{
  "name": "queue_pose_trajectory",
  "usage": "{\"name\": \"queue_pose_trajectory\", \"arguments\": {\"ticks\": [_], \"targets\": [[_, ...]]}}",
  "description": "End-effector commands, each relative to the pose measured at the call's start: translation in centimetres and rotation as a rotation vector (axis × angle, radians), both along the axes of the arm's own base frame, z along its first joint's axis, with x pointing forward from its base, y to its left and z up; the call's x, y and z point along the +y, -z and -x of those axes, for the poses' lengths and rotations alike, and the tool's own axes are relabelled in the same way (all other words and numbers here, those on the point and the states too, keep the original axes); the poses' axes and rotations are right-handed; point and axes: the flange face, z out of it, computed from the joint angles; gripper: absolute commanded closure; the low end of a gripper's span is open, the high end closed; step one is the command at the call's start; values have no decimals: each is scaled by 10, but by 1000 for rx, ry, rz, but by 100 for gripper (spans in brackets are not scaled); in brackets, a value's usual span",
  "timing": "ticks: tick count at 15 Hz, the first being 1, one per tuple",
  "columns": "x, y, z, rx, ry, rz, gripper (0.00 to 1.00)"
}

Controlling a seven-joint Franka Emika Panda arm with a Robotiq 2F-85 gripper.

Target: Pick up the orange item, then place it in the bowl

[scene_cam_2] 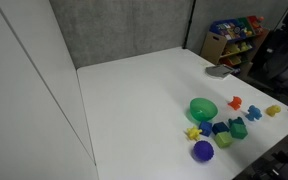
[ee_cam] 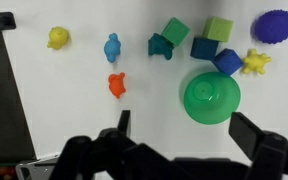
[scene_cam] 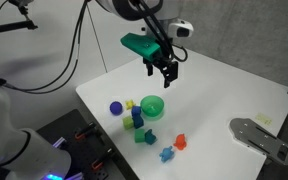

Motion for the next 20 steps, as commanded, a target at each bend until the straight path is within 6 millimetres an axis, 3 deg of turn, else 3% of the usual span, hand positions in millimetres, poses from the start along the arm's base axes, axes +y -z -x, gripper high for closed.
{"name": "queue_pose_trajectory", "arguments": {"ticks": [1,12,15,20], "targets": [[-14,21,-22,0,70,40,0],[-71,147,-56,14,144,106,0],[-77,167,-60,-1,152,104,0],[-70,176,-53,23,146,93,0]]}}
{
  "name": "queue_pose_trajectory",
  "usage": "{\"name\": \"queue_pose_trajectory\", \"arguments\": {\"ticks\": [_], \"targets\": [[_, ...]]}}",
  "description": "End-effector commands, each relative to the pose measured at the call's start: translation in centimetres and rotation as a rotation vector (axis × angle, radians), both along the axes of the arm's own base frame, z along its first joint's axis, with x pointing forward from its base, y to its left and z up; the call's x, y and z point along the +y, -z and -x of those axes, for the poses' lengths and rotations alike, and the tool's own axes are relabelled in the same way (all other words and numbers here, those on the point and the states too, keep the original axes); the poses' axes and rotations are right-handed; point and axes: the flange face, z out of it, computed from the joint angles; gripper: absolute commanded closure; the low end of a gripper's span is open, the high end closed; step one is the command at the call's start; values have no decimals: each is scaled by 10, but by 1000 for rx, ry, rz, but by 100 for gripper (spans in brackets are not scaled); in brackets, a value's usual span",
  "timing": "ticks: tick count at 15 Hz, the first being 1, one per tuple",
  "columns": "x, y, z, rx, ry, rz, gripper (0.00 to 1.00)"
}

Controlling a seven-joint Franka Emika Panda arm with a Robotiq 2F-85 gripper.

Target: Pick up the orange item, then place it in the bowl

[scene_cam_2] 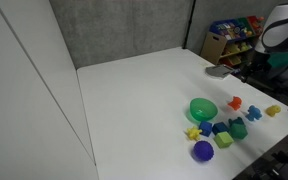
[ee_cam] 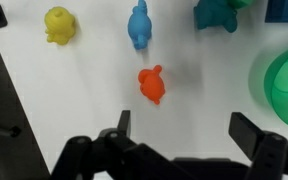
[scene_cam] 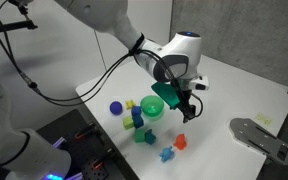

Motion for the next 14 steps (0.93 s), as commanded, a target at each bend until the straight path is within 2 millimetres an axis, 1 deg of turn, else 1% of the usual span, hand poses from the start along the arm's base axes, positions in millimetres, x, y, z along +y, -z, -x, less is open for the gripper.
{"name": "queue_pose_trajectory", "arguments": {"ticks": [1,4,9,14], "targets": [[0,-1,0,0,0,0,0],[-10,8,1,-23,5,-36,0],[-28,32,4,-55,31,-79,0],[-40,73,6,-30,47,-74,0]]}}
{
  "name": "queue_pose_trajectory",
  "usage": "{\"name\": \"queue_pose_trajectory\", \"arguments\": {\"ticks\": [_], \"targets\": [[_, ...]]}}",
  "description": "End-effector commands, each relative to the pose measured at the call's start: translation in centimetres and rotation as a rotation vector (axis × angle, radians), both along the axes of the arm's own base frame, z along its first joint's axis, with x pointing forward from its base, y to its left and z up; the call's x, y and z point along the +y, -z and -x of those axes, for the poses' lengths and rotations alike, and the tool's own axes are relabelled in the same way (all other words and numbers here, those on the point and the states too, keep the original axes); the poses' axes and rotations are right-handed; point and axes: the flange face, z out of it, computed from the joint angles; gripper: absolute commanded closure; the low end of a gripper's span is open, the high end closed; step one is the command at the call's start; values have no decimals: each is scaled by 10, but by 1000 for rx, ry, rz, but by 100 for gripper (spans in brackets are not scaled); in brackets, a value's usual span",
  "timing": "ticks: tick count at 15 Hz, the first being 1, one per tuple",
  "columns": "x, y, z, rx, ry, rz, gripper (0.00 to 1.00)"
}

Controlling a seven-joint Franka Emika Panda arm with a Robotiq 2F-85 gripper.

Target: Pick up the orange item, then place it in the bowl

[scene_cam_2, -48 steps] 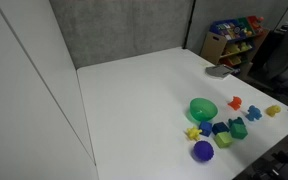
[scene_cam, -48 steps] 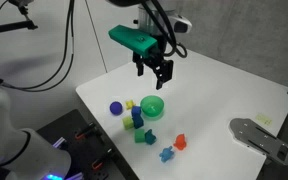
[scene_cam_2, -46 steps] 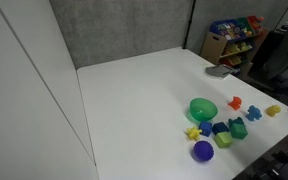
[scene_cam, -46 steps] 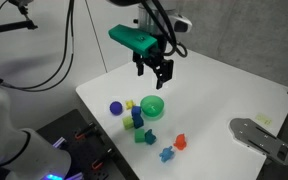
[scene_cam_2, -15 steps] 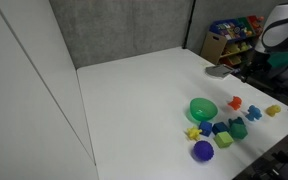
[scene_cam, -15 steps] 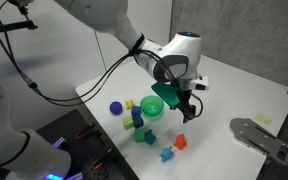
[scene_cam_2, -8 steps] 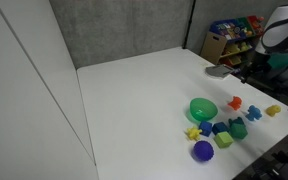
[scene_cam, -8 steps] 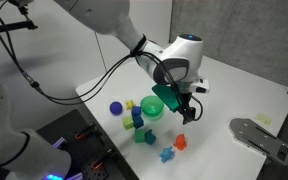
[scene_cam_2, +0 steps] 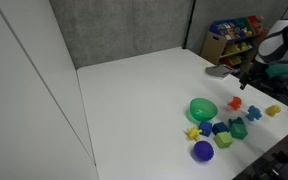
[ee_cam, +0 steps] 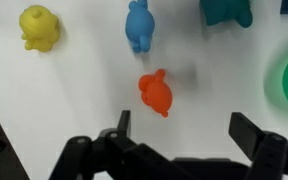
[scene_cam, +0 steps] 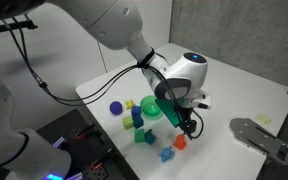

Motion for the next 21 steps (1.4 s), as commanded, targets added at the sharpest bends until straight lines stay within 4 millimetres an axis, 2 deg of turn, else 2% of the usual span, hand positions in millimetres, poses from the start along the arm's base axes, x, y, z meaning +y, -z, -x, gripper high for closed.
{"name": "queue_pose_trajectory", "arguments": {"ticks": [1,5,14,15,16,18,21], "targets": [[-12,29,-5,10,2,4,0],[-18,60,-9,33,-6,13,0],[-20,109,-26,43,-47,88,0],[-19,113,-26,47,-51,93,21],[-18,115,-27,51,-57,96,25],[-16,118,-27,57,-61,99,41],[-10,110,-30,57,-52,104,66]]}}
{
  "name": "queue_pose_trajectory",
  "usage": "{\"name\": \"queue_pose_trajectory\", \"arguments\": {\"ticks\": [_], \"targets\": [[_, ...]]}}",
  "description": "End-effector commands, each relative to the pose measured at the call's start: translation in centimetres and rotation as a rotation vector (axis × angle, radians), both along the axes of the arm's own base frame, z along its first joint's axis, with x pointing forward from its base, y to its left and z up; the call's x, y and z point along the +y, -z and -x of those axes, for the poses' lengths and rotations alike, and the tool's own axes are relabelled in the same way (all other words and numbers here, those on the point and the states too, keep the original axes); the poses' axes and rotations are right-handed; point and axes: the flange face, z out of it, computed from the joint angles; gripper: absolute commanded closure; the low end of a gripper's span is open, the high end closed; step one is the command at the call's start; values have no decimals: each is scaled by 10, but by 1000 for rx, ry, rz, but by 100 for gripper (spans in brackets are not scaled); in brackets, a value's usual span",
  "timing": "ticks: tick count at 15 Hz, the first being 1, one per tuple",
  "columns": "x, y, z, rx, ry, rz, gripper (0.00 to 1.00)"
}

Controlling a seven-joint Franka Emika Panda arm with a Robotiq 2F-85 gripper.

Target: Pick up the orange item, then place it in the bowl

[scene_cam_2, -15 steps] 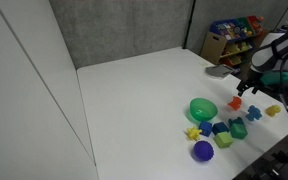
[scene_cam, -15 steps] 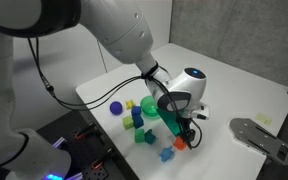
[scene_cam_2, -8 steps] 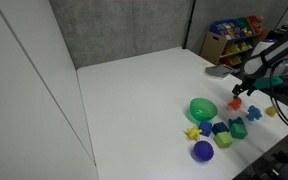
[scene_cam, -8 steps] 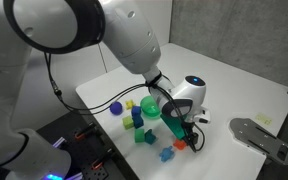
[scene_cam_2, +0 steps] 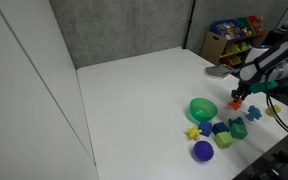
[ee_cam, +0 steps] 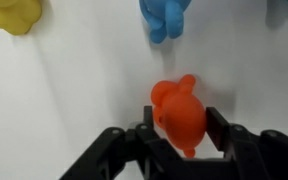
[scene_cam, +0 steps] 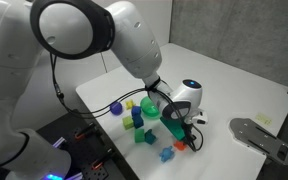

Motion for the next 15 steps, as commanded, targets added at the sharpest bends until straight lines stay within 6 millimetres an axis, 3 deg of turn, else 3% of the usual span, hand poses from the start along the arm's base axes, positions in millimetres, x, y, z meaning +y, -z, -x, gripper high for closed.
{"name": "queue_pose_trajectory", "arguments": {"ticks": [1,3,5,11,15], "targets": [[5,-17,-11,-15,7,22,75],[17,-36,-17,-40,-3,20,88],[32,-59,-25,-74,-21,26,92],[105,-126,-34,-158,-126,16,92],[160,-149,-23,-172,-219,-31,93]]}}
